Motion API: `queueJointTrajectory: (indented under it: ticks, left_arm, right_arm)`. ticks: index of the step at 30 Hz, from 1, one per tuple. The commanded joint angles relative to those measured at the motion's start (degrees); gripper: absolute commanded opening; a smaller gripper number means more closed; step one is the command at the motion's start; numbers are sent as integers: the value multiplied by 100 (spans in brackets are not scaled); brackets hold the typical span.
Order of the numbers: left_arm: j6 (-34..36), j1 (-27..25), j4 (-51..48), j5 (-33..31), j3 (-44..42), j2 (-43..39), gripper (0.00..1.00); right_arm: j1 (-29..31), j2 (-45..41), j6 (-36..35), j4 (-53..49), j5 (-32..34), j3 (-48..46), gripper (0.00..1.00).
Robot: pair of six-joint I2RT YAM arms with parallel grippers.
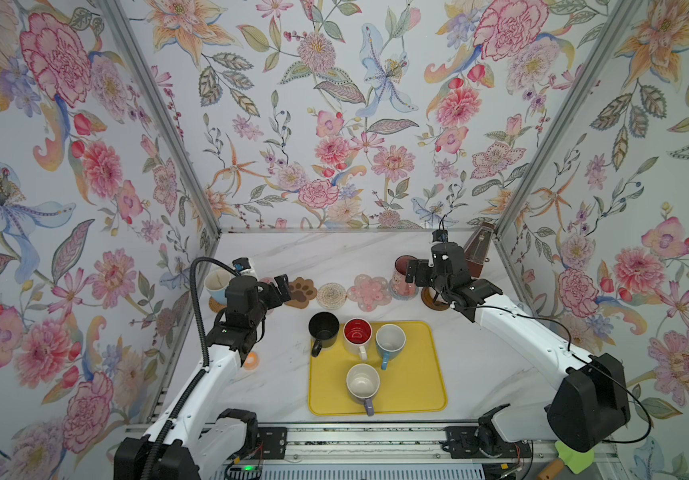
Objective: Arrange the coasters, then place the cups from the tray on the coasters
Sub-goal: 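Lower the left gripper into the black mug on the tray while the right gripper rises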
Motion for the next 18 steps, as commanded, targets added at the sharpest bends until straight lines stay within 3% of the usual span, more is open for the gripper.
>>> queueJointTrajectory:
  ticks: [1,10,18]
  left_arm:
    - [154,-132,-791,721,302,-21,97]
    - [-41,-1375,-1994,-89,332,-475,93]
    - [-221,-2119,-2537,-116,140,-885,91]
  right_arm:
    - [-29,108,105,211,-77,100,99]
    - [-30,301,127,287,-177,316,99]
    - [-31,266,211,336,-142,173,99]
